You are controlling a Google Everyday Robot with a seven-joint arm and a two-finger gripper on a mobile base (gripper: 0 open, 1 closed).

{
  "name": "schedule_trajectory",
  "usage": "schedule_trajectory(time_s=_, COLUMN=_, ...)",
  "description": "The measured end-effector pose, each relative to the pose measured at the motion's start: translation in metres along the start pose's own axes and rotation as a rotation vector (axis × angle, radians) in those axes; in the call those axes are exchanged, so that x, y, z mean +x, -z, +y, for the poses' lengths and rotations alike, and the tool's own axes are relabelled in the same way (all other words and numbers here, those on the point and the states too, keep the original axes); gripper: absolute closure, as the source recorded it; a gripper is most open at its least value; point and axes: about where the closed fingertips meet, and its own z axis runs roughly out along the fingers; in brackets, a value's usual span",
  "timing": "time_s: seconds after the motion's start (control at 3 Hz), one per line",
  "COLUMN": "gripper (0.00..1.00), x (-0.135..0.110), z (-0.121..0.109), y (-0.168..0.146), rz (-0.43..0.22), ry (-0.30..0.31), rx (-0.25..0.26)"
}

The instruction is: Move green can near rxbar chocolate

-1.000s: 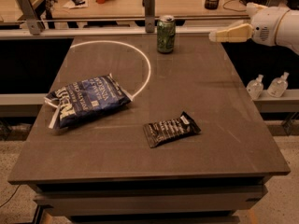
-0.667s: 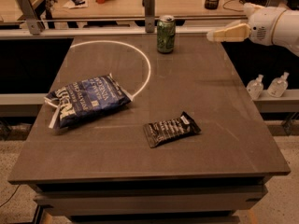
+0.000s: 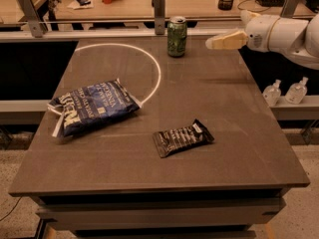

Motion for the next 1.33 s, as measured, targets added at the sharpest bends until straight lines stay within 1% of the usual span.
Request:
schedule_trajectory(time_s=0.33, gripper=0.0, x=0.007, z=0.008, y=-0.032, rz=-0.015, ry=-0.007, rx=-0.057)
schedule_trajectory(time_s=0.67, gripper=0.0, x=0.009, z=0.023, y=-0.063, rz=-0.039, ry=-0.027, rx=-0.119)
schedule_trajectory(time_s=1.0, gripper=0.0, x=0.011, z=0.036, y=-0.087, rz=-0.051, ry=-0.039, rx=-0.167)
schedule_trajectory(time_s=1.33, gripper=0.0, x=0.014, z=0.045, y=-0.108, rz=-0.056, ry=-0.048, rx=-0.205)
